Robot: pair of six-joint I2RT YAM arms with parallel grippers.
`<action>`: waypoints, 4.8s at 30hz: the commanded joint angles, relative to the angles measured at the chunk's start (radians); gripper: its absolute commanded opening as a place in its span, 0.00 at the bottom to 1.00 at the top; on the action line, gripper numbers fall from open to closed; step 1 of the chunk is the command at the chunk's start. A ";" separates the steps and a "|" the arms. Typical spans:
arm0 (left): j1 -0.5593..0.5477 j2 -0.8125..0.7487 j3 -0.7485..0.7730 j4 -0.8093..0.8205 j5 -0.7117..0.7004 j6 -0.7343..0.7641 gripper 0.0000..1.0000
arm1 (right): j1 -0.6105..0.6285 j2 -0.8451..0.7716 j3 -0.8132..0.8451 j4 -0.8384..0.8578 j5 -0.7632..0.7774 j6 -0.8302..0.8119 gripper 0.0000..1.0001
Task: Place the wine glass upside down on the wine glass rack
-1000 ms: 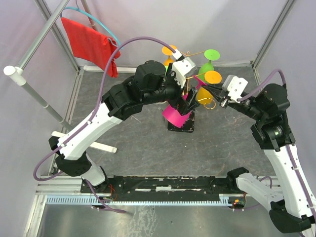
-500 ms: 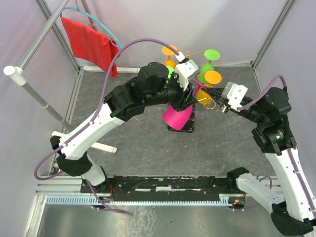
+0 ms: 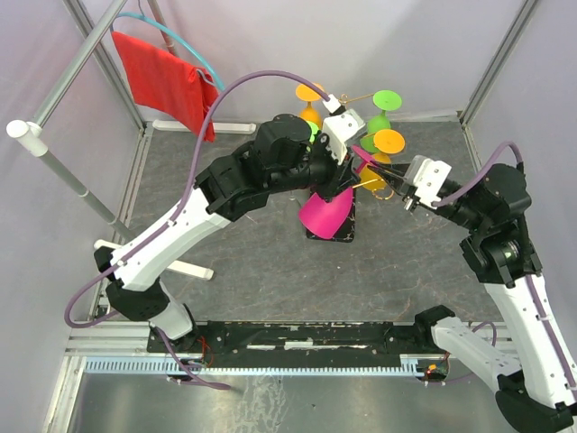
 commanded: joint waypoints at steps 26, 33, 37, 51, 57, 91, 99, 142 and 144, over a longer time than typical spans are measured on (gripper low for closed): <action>0.009 -0.353 -0.366 0.365 -0.076 0.053 0.03 | 0.007 0.359 0.371 -0.080 0.679 0.357 1.00; 0.007 -0.353 -0.532 0.593 0.037 0.050 0.03 | -0.253 0.583 0.663 -0.179 0.598 0.567 1.00; -0.005 -0.401 -0.724 0.822 0.047 -0.001 0.03 | -0.389 0.667 0.736 -0.213 0.534 0.639 1.00; -0.154 -0.327 -1.054 1.280 -0.305 0.053 0.03 | -0.443 0.545 0.507 -0.147 0.532 0.639 1.00; -0.155 -0.159 -1.039 1.394 -0.397 0.064 0.03 | -0.443 0.477 0.445 -0.137 0.552 0.612 1.00; -0.152 0.165 -0.857 1.579 -0.536 0.187 0.03 | -0.450 0.430 0.447 -0.187 0.539 0.565 1.00; -0.143 0.212 -0.813 1.581 -0.416 0.188 0.03 | -0.453 0.426 0.444 -0.187 0.543 0.556 1.00; -0.157 -0.219 -1.156 1.375 -0.342 0.005 0.99 | -0.463 0.501 0.511 -0.292 0.581 0.682 1.00; -0.157 -0.293 -1.173 1.325 -0.350 -0.009 0.99 | -0.462 0.500 0.514 -0.293 0.633 0.712 1.00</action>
